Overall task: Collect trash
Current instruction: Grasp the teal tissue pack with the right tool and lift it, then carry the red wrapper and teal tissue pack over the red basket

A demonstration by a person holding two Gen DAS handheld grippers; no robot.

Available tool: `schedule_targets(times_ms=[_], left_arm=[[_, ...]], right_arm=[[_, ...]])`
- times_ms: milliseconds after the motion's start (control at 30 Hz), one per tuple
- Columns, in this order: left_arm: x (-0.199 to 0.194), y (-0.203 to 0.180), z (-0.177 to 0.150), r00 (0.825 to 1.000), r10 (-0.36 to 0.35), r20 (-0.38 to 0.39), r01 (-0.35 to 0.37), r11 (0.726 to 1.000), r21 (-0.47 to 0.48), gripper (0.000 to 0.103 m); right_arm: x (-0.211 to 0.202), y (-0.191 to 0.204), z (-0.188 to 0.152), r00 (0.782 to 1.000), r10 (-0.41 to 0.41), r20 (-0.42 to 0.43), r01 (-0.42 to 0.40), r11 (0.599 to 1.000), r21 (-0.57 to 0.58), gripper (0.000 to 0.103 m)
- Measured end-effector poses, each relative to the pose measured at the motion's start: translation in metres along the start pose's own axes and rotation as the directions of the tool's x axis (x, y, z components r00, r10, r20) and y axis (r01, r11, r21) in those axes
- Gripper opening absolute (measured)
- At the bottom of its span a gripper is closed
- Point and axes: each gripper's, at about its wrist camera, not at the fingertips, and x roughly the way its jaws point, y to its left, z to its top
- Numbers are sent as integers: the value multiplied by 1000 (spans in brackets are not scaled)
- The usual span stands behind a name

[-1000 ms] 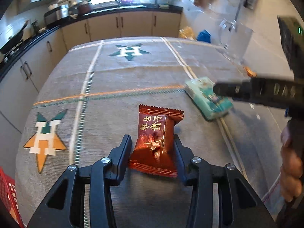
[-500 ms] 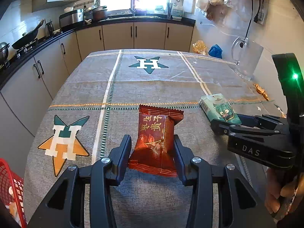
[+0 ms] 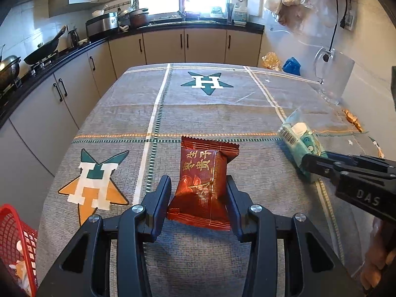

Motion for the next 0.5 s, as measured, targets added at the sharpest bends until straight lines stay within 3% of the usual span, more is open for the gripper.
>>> schedule_targets(times_ms=[500], left_arm=[[4,2,-1,1000,24,-2,-24,1000,-3,42]], right_arm=[[-19,12,-5,996,77,39,-77,997,-10,34]])
